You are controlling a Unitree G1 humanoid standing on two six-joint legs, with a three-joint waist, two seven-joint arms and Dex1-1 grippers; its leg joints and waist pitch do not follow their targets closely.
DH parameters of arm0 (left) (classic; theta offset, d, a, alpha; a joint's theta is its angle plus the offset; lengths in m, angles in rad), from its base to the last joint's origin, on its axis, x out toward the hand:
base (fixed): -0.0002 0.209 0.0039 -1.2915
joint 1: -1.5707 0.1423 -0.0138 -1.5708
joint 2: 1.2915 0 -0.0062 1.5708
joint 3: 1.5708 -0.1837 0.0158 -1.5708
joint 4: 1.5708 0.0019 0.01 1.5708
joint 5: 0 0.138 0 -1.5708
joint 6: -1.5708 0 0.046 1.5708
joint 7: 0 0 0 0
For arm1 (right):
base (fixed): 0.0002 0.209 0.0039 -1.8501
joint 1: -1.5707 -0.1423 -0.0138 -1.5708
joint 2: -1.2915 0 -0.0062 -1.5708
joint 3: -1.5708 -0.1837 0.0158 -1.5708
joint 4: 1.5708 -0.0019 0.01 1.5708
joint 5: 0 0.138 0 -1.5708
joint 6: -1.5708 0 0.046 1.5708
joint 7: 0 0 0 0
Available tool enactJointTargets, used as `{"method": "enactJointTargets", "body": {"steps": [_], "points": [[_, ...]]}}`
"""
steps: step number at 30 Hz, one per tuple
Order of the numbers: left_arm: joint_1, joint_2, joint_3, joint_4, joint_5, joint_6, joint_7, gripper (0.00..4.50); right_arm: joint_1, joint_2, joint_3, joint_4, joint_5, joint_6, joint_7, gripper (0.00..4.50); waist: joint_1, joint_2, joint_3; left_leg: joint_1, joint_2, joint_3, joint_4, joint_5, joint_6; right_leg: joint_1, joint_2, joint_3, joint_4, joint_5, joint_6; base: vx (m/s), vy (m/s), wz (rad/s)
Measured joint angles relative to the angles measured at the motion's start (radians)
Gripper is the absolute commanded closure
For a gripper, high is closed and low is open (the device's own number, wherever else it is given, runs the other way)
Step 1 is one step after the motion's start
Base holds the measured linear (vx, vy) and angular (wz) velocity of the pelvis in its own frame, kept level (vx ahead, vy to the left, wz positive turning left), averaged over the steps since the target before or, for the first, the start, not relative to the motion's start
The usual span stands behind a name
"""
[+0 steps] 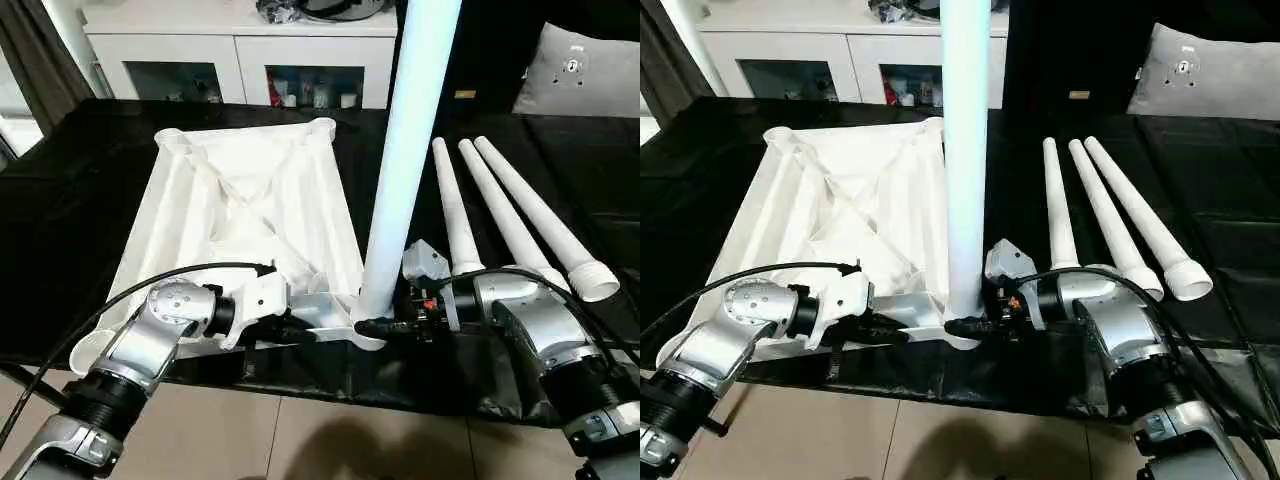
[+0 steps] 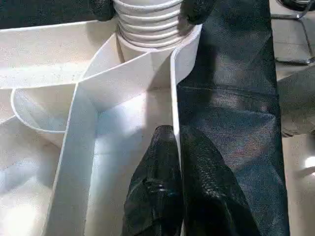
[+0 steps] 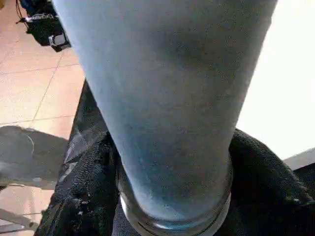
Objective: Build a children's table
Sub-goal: Rotate leg to tighten
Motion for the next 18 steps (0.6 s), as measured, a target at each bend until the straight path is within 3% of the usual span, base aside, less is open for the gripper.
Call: {"method": "enactJointTargets", "body": {"steps": [6,10,13,18], "points": [[0.011,-0.002,0.020,-0.023,-0.013,0.073,0.027,4.50,0.015,0.048,-0.020,-0.006,0.010,0.041,-0.065,1.78,-0.003,-0.003,-0.001,0.001,0.001,0.000,0.003,0.000,-0.001,0.000,0.000,0.001,0.003,0.000,0.000,0.000,0.000,0.00],[0.020,-0.035,0.051,-0.054,-0.005,0.192,0.127,4.50,0.015,0.130,-0.044,-0.002,-0.034,0.074,-0.256,1.78,-0.032,-0.006,-0.001,0.005,0.001,0.001,0.003,0.004,-0.007,0.002,0.001,0.002,0.004,0.000,0.001,0.000,0.000,0.00],[0.043,-0.084,0.080,-0.103,0.002,0.310,0.227,4.50,0.012,0.218,-0.095,0.010,-0.052,0.138,-0.420,1.79,-0.055,-0.005,-0.001,0.011,0.002,0.001,0.002,0.004,-0.010,0.007,0.002,0.001,0.002,0.000,0.001,0.000,0.000,0.00],[0.049,-0.233,0.116,-0.141,0.035,0.465,0.458,4.50,-0.070,0.353,-0.167,0.119,-0.095,0.181,-0.733,1.80,-0.080,-0.001,0.001,0.014,0.002,-0.001,0.001,0.002,-0.014,0.015,0.002,-0.005,-0.008,0.001,0.002,0.000,0.000,0.00]]}}
